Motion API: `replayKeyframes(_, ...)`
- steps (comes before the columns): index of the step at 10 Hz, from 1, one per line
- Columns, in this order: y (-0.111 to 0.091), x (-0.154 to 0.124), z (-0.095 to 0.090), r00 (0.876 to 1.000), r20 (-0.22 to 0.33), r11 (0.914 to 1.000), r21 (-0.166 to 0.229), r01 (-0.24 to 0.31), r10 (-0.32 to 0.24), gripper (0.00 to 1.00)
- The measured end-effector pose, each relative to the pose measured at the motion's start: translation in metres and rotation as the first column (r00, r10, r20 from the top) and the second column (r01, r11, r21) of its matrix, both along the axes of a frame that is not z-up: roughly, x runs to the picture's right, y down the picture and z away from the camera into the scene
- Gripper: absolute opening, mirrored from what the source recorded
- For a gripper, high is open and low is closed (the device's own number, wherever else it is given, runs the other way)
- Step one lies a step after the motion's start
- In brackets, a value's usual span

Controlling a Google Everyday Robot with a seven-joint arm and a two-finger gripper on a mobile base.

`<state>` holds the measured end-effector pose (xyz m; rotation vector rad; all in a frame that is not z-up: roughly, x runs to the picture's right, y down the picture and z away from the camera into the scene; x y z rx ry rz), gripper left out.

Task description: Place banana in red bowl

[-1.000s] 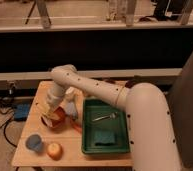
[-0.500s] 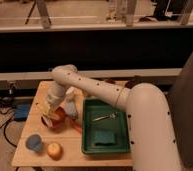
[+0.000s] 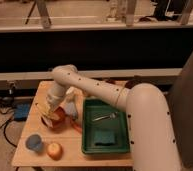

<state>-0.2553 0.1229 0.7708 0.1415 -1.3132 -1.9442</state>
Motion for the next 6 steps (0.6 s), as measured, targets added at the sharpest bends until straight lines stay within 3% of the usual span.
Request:
replayKeyframes(1, 0.0001, 0.0002, -0.0002, 1.000, 0.004, 1.0000, 0.000, 0.000, 0.000, 0.54)
replayKeyframes(6, 0.0002, 0.0000, -0.0011, 1.000, 0.016, 1.0000, 0.001, 0.001, -0.001, 0.55)
